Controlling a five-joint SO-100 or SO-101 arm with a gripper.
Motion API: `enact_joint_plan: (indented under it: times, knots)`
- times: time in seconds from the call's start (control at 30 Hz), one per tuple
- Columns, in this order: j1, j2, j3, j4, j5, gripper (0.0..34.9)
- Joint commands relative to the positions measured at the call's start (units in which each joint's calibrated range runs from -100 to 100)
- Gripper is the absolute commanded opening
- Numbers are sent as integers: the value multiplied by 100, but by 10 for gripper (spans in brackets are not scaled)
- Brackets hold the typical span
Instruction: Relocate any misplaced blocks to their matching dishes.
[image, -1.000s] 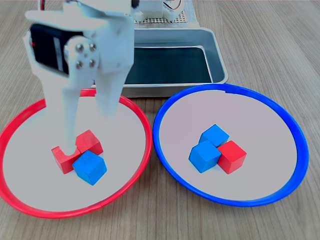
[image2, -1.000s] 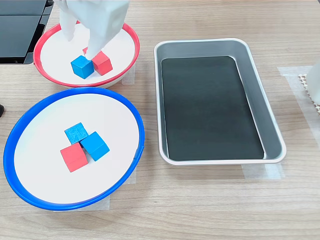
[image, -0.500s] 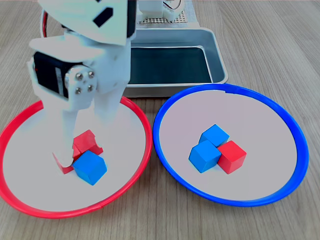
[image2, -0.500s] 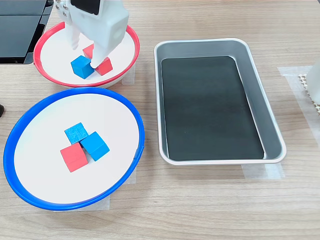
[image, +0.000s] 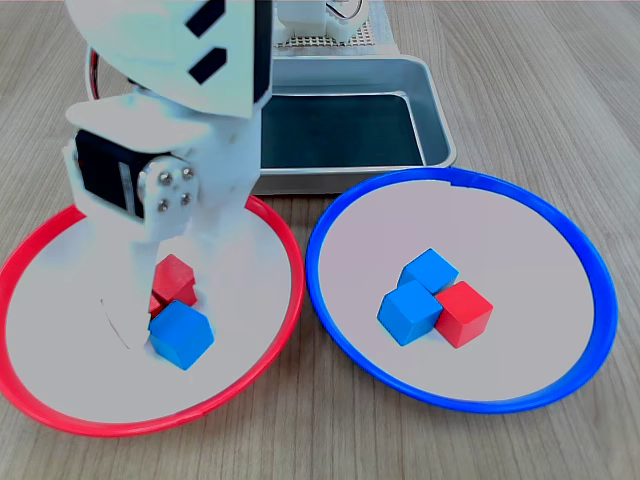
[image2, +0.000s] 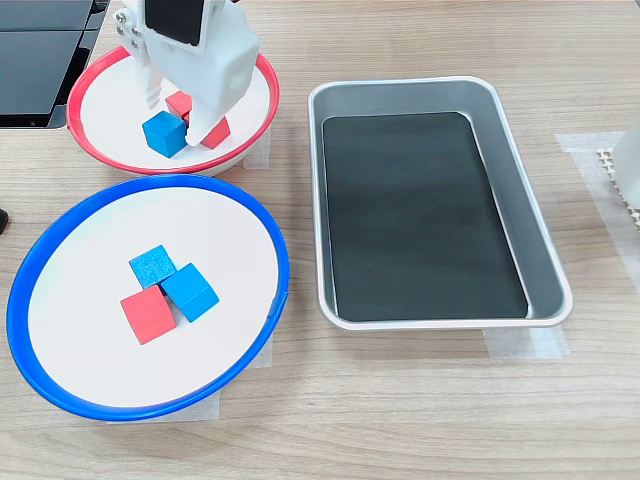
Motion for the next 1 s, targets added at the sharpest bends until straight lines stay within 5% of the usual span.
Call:
enact_joint_plan:
  times: [0.0, 0.97]
  knots:
    - [-4, 32, -350, -73, -39, 164]
    - [-88, 356, -477, -197, -78, 154]
